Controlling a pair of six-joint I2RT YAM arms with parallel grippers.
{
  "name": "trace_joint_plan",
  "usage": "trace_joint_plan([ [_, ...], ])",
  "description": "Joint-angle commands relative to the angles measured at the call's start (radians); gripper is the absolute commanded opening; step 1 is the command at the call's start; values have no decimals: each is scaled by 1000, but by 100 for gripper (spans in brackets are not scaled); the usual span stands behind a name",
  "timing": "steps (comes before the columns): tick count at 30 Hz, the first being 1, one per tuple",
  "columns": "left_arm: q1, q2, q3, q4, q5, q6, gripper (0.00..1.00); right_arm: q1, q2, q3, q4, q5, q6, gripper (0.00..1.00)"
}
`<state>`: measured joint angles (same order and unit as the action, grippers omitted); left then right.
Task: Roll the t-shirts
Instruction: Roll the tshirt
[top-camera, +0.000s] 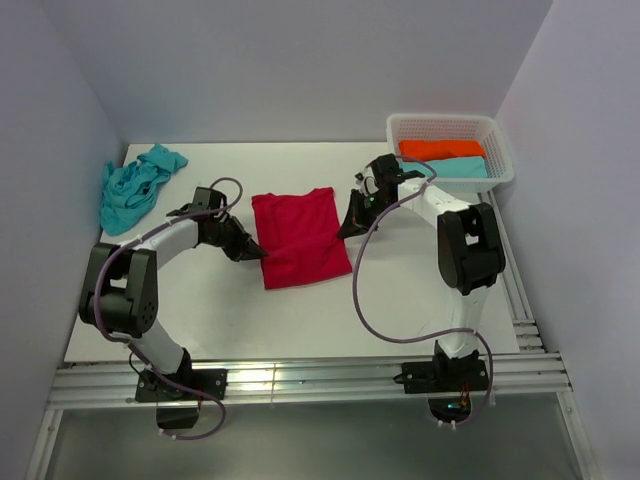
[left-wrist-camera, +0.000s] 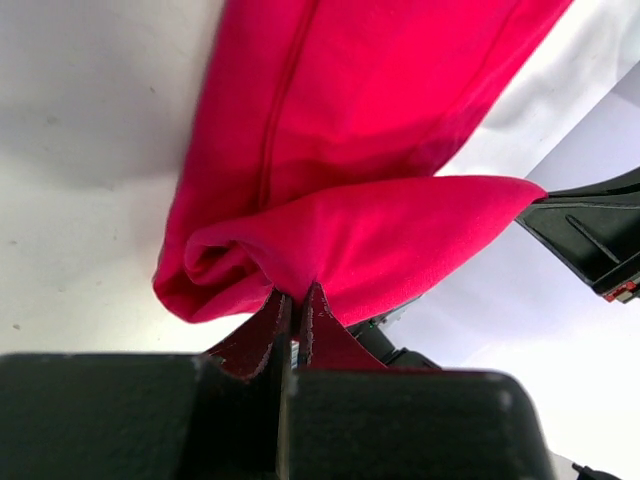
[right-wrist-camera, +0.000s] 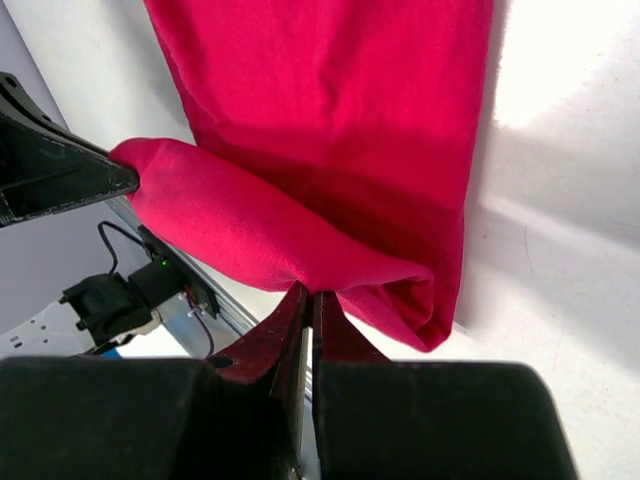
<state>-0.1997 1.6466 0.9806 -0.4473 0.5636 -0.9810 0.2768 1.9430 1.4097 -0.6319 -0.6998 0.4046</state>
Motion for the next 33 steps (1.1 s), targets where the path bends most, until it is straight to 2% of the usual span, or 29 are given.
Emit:
trace_joint_plan([
  [1, 16, 19, 50, 22, 10, 31, 1, -13, 23, 54, 3, 3, 13, 0],
  [14, 43, 134, 187, -7, 1, 70, 8, -13, 53, 78, 57, 31, 62, 0],
  [17, 45, 140, 201, -5, -2, 70, 18, -13, 57, 86, 61, 42, 74, 0],
  [19, 48, 140, 210, -4, -8, 65, 31, -13, 51, 83, 67, 65, 82, 0],
  [20, 48, 137, 214, -7, -14, 64, 36, -13, 48, 78, 72, 74, 89, 9],
  [21, 49, 133, 219, -5, -21, 65, 46, -13, 44, 74, 78, 83, 92, 18],
  [22, 52, 128, 228, -2, -27, 67, 61, -13, 30, 71, 83, 95, 97, 27],
  [23, 52, 116, 239, -17, -42, 71, 74, -13, 19, 55, 98, 105, 106, 61],
  [24, 54, 107, 250, -25, -56, 77, 80, -11, 7, 46, 112, 108, 112, 64],
  [28, 56, 58, 315, -79, -209, 145, 81, -14, -102, -17, 175, 184, 125, 65],
  [30, 56, 6, 300, -42, -220, 169, 80, -14, -148, -41, 199, 227, 120, 64],
  [31, 54, -11, 276, -30, -212, 177, 79, -14, -183, -64, 208, 233, 116, 61],
  [33, 46, -44, 245, -10, -192, 186, 76, -16, -200, -77, 225, 211, 114, 37],
])
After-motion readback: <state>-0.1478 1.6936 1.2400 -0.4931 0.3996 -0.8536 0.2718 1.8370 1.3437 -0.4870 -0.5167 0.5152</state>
